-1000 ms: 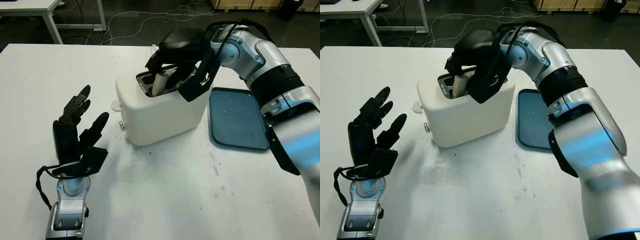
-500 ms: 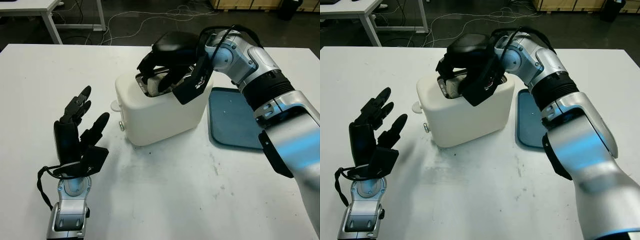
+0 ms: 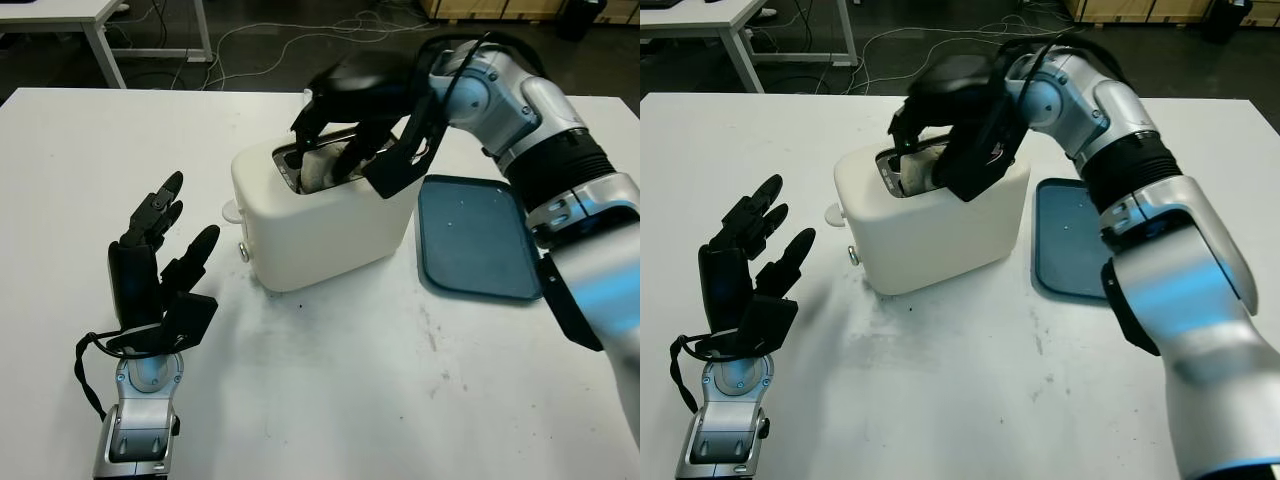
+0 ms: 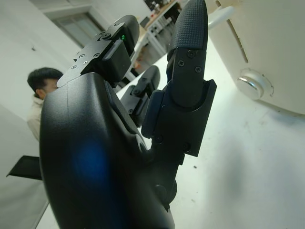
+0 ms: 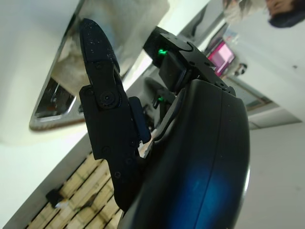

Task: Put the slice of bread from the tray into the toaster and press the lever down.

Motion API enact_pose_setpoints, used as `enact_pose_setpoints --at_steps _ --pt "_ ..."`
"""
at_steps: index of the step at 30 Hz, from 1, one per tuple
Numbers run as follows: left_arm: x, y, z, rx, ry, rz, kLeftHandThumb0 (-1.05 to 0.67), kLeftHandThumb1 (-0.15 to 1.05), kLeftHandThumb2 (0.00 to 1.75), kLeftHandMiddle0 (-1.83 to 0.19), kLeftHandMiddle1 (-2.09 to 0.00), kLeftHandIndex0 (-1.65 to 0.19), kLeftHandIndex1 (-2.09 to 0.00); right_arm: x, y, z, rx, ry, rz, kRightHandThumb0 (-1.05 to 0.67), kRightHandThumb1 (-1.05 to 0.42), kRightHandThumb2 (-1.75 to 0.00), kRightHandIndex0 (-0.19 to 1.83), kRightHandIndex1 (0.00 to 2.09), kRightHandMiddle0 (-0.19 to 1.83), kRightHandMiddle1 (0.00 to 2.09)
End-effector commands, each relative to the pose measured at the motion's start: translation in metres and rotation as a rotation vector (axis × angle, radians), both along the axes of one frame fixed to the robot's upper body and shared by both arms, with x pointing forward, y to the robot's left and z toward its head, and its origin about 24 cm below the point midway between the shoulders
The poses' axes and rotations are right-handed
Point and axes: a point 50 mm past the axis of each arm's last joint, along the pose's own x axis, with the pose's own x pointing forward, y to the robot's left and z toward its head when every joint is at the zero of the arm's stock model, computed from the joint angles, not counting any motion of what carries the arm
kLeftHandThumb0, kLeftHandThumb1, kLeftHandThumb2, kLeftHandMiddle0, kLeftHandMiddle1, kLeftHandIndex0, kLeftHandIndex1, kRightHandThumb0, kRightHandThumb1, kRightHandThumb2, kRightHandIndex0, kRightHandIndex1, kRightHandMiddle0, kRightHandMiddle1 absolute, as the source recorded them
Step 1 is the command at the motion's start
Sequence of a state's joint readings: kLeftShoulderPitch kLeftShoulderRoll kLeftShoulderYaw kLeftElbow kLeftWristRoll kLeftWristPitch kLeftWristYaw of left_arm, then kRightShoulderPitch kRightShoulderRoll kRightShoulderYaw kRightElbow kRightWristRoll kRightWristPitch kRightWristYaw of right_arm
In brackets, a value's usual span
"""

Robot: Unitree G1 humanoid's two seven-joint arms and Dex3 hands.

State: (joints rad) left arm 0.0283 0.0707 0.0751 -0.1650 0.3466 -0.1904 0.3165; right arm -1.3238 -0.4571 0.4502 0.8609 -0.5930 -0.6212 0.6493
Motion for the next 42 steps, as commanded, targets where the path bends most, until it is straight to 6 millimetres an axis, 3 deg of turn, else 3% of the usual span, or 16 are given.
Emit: enact_pose_setpoints --at_steps 1,8,16,20,24,27,30,34,38,42 --pt "-0.001 0.0 0.001 0.009 0.005 -0.002 -0.73 0.92 0.21 -0.72 0.0 -0.59 0.0 -0.001 -0.005 0.017 0.015 -0.036 -0.024 -0.69 -0.92 -0.02 0.07 0.7 0.49 0.11" --pt "0.0 -0.001 0.002 0.01 0.01 0.0 -0.73 0.92 0.22 -0.72 0.0 -0.59 0.0 -0.002 -0.013 0.026 0.001 -0.053 -0.065 -0.64 -0.9 0.0 0.13 0.65 0.61 0.09" --pt "-0.001 -0.001 0.001 0.003 0.007 -0.003 -0.73 0.92 0.22 -0.72 0.0 -0.59 0.0 -0.003 -0.015 0.029 0.026 -0.045 -0.071 -0.63 -0.92 -0.01 0.13 0.58 0.57 0.03" --pt "-0.001 0.0 0.001 0.011 -0.003 0.003 -0.72 0.92 0.21 -0.72 0.0 -0.59 0.0 -0.006 -0.026 0.038 0.211 -0.062 -0.052 -0.64 -0.92 -0.02 0.15 0.6 0.56 0.01" --pt "-0.001 0.002 0.002 0.027 -0.024 0.011 -0.72 0.92 0.21 -0.73 -0.01 -0.6 -0.01 -0.011 -0.057 0.034 0.603 -0.129 -0.052 -0.58 -0.92 -0.06 0.27 0.68 0.65 0.06" --pt "0.0 0.006 0.005 0.057 -0.047 0.006 -0.71 0.92 0.2 -0.73 -0.01 -0.6 -0.01 -0.017 -0.09 0.006 0.911 -0.179 -0.099 -0.47 -0.92 -0.1 0.45 0.68 0.74 0.09" --pt "0.001 0.009 0.011 0.104 -0.05 -0.016 -0.72 0.92 0.22 -0.71 0.0 -0.58 0.0 -0.026 -0.117 -0.024 1.085 -0.194 -0.195 -0.37 -0.92 -0.14 0.6 0.5 0.76 0.06" --pt "0.004 0.011 0.021 0.137 -0.067 -0.046 -0.7 0.92 0.19 -0.7 0.0 -0.59 -0.01 -0.048 -0.145 -0.081 1.321 -0.155 -0.346 -0.35 -0.92 -0.22 0.82 0.24 0.81 0.02" --pt "0.006 0.014 0.031 0.244 -0.096 -0.075 -0.69 0.92 0.2 -0.71 -0.01 -0.6 -0.01 -0.079 -0.15 -0.13 1.508 -0.029 -0.448 -0.32 -0.92 -0.27 0.9 0.14 0.83 0.01" --pt "0.007 0.017 0.045 0.359 -0.118 -0.092 -0.64 0.92 0.19 -0.73 -0.01 -0.62 -0.02 -0.106 -0.147 -0.158 1.62 -0.009 -0.553 -0.34 -0.92 -0.27 0.95 0.09 0.85 0.01"
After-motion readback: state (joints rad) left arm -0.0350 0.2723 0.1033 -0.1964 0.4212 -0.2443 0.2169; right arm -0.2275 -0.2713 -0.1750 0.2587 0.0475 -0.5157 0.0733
